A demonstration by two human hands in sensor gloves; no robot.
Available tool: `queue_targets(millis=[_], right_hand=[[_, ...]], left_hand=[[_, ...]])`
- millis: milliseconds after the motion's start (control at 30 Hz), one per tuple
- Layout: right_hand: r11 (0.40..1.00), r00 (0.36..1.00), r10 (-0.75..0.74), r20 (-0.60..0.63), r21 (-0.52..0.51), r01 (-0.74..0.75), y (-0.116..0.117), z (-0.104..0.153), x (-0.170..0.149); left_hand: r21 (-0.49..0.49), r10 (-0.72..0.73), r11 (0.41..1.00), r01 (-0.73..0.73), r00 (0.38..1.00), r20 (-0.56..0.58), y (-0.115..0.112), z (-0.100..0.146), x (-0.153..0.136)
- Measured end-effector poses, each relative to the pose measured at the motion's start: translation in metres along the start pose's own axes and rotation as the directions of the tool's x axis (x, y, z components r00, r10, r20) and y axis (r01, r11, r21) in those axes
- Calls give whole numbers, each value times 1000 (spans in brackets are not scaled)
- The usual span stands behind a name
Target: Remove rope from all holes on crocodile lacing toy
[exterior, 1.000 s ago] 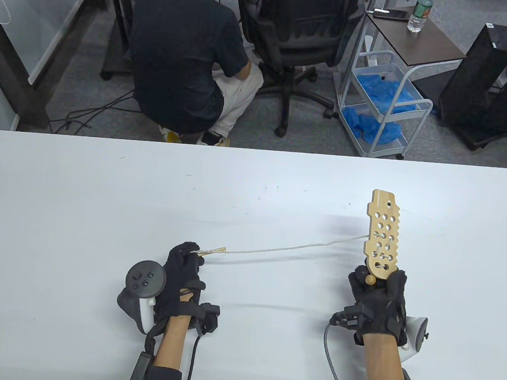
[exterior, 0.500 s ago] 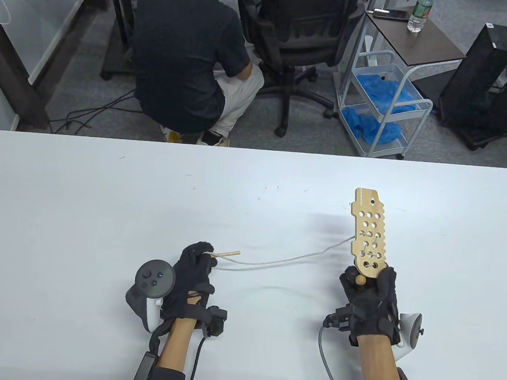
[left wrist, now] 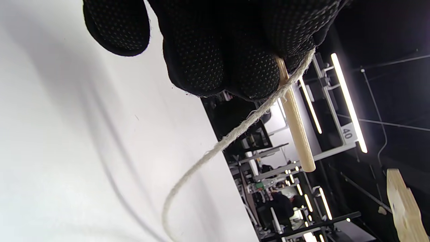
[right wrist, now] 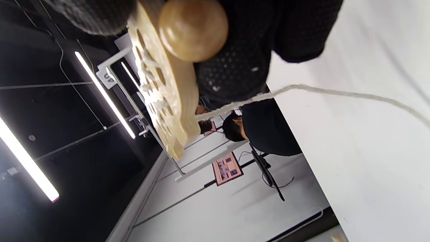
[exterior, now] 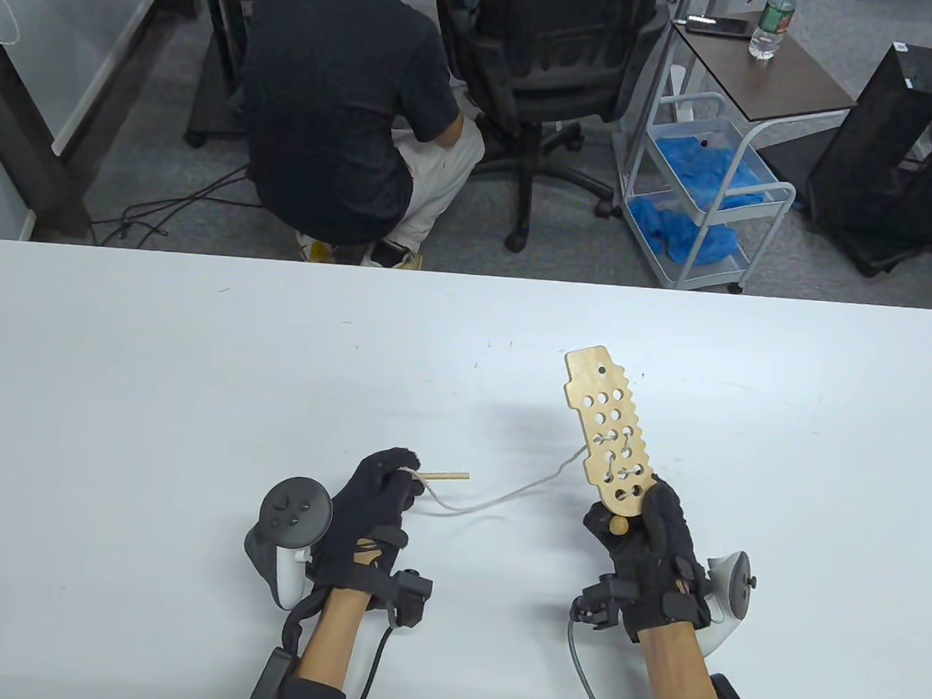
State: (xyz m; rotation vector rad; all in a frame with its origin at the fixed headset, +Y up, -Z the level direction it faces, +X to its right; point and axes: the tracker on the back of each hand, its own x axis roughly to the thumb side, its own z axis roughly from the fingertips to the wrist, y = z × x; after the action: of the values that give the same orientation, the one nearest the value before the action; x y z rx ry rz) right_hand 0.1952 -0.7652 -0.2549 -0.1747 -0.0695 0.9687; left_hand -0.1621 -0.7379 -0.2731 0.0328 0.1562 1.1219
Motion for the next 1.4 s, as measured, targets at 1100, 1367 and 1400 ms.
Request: queue_targets(millis=[1100,1367,1400], right_hand=[[937,995,100,-6,336,-92,36,4,-19],[913,993,117,-2,394,-107,44,7,-22],[911,993,122,-1,397,-111,45,7,-22]], left_hand=[[-353,436,855,-380,895,92,-26,4,13],[-437,453,812,-388,890,52,-35,4,14],[-434,445,817,-379,894,56,-35,4,14]])
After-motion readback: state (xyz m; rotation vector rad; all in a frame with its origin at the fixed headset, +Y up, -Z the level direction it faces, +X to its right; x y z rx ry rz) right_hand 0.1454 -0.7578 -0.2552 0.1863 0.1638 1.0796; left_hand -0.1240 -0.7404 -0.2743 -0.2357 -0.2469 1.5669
